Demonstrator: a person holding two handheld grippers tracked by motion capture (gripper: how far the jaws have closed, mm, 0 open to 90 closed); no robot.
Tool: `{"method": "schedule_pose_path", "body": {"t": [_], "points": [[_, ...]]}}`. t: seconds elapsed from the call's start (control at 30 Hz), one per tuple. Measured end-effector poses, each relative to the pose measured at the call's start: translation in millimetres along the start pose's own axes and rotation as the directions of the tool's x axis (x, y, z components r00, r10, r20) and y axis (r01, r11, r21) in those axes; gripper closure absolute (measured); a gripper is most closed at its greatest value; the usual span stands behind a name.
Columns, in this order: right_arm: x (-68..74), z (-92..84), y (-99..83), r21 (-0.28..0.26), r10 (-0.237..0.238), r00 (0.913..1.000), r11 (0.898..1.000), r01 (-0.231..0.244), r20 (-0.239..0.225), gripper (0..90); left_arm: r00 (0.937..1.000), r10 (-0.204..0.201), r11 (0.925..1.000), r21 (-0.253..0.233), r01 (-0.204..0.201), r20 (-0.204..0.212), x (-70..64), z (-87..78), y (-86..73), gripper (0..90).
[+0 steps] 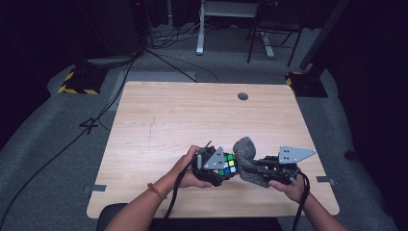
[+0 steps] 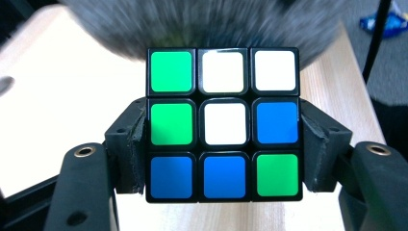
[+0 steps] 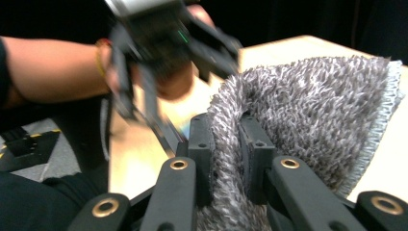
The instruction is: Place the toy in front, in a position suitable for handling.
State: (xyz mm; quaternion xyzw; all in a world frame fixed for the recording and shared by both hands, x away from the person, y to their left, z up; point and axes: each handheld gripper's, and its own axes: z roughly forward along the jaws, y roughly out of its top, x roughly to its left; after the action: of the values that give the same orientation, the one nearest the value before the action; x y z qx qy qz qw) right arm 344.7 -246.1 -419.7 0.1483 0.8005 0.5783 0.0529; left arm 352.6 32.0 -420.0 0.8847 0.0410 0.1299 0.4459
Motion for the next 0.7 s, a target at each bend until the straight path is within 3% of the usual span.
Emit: {"method": "schedule_pose_path", "body": {"t": [0.1,0.23,0.37,0.47,0.53,0.7], "points": [[-9.5,0.2,-7.6,0.015,0.049,0.9988,0.999,-0.049,-0.002,78.4,0.9999,-0.013,0.999,-0.044,0.013,-0.005,3.1,-10.1,0.2,33.3],[-10.3,3.9,-9.4,0.016,0.051,0.9983,0.999,-0.051,-0.027,78.2,0.9999,-0.01,0.9984,-0.055,0.01,-0.006,3.5,-14.5,-0.7,33.1],[-5.4,2.7,-5.4,-0.01,0.034,0.9975,0.999,-0.035,-0.062,78.2,1.0,0.005,0.9997,-0.025,-0.004,0.009,0.4,-9.1,-1.3,32.9],[3.5,5.4,-0.4,-0.009,0.006,0.9965,1.0,-0.007,-0.083,78.4,0.9993,0.037,0.9992,0.017,-0.037,0.006,-4.6,-1.4,1.2,32.8],[9.5,9.4,2.7,0.004,-0.019,0.9957,1.0,0.019,-0.091,78.3,0.9977,0.067,0.9964,0.052,-0.067,-0.003,-8.0,4.1,2.8,32.5],[13.2,14.6,5.6,0.003,-0.021,0.994,1.0,0.021,-0.107,78.5,0.9959,0.089,0.9915,0.097,-0.087,-0.017,-11.7,11.9,4.3,32.3]]}}
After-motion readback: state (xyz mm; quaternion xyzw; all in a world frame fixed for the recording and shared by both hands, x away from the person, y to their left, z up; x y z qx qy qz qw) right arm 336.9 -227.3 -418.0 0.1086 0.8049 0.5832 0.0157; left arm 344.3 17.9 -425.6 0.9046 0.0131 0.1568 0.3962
